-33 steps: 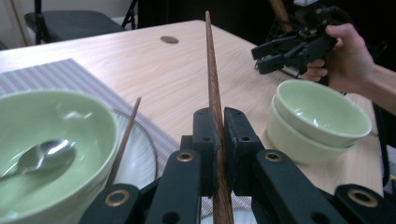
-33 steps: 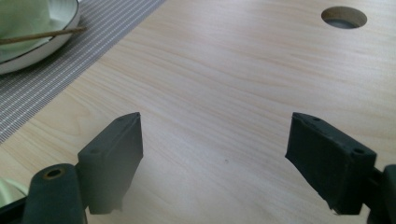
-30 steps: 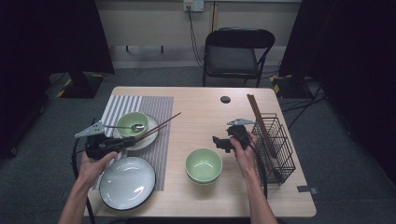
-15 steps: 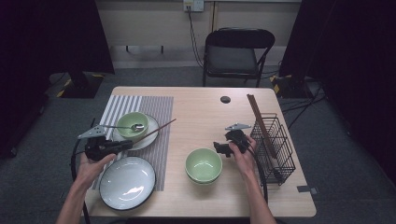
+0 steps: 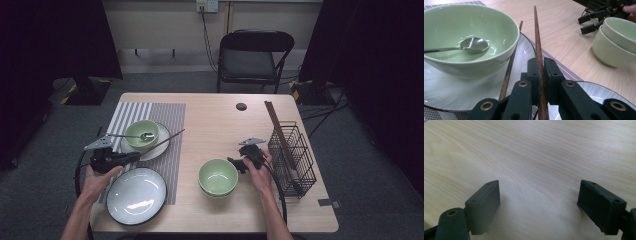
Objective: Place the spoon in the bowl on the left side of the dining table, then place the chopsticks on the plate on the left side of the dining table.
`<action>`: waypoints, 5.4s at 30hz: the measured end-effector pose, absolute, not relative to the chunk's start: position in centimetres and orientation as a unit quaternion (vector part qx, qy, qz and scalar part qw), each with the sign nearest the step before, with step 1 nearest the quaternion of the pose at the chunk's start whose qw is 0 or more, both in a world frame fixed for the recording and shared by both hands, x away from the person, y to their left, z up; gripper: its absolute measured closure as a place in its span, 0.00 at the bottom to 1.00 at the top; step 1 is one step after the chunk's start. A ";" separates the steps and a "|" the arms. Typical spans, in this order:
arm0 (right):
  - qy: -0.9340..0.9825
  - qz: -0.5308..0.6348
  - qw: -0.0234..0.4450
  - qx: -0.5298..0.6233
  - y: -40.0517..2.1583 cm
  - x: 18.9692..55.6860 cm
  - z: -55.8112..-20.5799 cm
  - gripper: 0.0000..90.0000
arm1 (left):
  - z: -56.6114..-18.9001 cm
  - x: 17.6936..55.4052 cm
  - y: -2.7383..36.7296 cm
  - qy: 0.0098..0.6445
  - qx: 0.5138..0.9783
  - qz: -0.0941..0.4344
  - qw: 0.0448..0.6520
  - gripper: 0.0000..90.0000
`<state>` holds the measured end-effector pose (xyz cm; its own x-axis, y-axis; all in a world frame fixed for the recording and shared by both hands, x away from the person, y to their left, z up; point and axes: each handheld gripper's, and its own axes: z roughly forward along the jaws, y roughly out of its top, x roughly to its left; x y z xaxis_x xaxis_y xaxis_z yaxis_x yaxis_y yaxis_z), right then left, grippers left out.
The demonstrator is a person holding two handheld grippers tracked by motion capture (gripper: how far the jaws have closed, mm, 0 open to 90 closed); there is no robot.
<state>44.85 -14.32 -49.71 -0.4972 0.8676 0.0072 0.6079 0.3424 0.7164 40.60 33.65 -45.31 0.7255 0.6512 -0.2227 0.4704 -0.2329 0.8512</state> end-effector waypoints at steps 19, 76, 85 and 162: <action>0.791 0.346 0.208 0.460 -14.3 44.3 -50.1 0.19 | -46.8 41.4 33.5 0.369 0.797 0.095 0.470 0.94; 0.791 0.345 0.208 0.460 -14.3 44.3 -50.1 0.19 | -46.6 41.5 33.0 0.374 0.804 0.073 0.457 0.94; 0.791 0.345 0.208 0.460 -14.3 44.3 -50.1 0.19 | -47.0 41.7 33.1 0.383 0.803 0.075 0.449 0.94; 0.791 0.346 0.208 0.459 -14.3 44.3 -50.1 0.19 | -47.9 42.6 34.5 0.425 0.779 0.114 0.446 0.76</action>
<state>44.30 -14.32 -50.08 -0.4915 0.8708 -0.0111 0.5837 0.3389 0.7378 42.57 34.46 -47.86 0.6123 0.7645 -0.2018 0.5607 -0.2398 0.7925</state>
